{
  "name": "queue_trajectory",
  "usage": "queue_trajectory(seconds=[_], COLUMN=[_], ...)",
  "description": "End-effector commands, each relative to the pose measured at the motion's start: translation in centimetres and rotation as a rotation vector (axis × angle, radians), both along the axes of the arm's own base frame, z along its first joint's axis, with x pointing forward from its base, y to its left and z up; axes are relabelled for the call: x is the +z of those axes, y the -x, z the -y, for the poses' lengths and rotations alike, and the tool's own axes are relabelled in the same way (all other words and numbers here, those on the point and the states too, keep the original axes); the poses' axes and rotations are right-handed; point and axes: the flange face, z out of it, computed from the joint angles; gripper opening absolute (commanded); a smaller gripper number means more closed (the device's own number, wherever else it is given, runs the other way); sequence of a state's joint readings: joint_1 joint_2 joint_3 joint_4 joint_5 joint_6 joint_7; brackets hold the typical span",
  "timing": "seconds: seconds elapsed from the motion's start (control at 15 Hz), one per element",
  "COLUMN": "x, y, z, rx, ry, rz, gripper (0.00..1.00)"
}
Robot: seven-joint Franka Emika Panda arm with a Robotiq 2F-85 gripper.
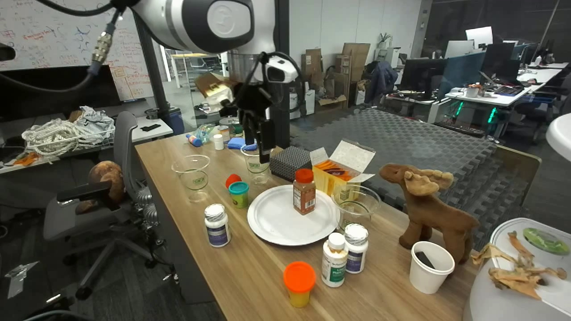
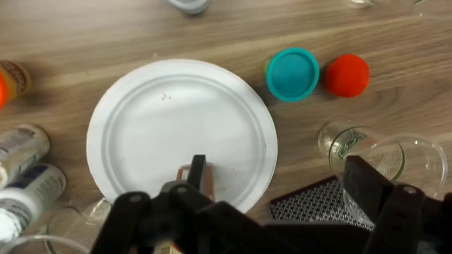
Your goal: Put three bottles on the white plate then stack clear cups together then put the rest of the bottles on the white plate
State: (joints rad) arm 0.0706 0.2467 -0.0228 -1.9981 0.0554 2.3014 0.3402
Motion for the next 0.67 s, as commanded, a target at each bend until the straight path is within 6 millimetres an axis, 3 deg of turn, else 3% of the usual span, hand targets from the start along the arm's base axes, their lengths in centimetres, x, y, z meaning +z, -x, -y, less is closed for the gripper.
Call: queue_trajectory(seconds=[0.0, 0.33, 0.6], x=[0.6, -2.0, -3.6], y=[6.8, 13.2, 15.9], z=[-1.5, -0.6, 0.8], rx=[-0.076, -0.143, -0.123], ry=[0.047, 0.054, 0.016], rz=[0.02, -0.024, -0.015], gripper=[1.0, 1.0, 1.0])
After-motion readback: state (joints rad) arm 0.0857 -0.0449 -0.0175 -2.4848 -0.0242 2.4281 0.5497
